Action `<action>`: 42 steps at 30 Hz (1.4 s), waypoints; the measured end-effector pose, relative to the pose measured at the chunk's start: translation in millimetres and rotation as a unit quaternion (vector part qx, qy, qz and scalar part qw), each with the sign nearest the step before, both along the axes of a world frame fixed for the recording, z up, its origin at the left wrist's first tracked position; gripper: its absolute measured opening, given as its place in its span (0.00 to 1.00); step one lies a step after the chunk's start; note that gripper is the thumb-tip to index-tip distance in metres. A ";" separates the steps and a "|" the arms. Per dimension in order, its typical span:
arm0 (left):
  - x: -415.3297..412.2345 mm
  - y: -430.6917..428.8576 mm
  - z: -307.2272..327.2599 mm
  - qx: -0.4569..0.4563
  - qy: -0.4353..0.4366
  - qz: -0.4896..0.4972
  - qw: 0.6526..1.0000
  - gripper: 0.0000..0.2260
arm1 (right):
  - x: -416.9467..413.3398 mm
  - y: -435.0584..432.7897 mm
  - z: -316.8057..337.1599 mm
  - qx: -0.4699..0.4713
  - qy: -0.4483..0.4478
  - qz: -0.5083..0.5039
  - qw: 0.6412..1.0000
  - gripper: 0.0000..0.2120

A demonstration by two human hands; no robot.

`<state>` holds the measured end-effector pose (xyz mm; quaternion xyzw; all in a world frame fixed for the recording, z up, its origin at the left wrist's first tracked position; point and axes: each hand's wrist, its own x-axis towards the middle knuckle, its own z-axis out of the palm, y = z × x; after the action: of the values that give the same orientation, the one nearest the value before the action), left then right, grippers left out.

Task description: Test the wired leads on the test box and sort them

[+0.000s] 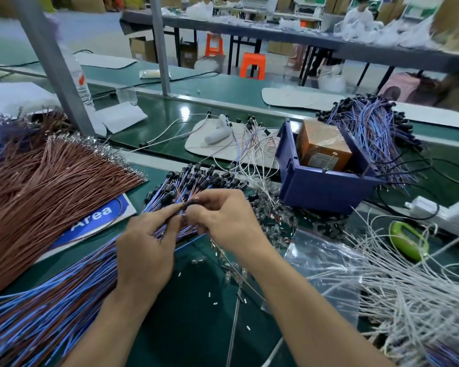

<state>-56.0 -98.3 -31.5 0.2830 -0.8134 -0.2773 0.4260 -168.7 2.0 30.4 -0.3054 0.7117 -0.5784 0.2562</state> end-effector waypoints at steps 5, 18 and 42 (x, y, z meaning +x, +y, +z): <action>0.5 10.4 5.5 0.060 0.028 -0.041 0.997 0.10 | -10.2 42.2 14.6 -0.163 -0.182 -0.175 0.954 0.08; -19.2 53.6 42.1 -0.015 -0.082 -0.219 0.972 0.11 | -57.4 141.1 55.9 -0.332 -0.310 -0.261 0.852 0.11; -135.8 76.1 96.2 0.234 -0.141 -0.429 0.861 0.05 | -103.1 154.9 30.7 0.084 0.027 0.033 0.996 0.12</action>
<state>-191.8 -22.2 64.8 0.0331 -0.8170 -0.5718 0.0672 -271.8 156.9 61.1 -0.3215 0.7542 -0.4992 0.2805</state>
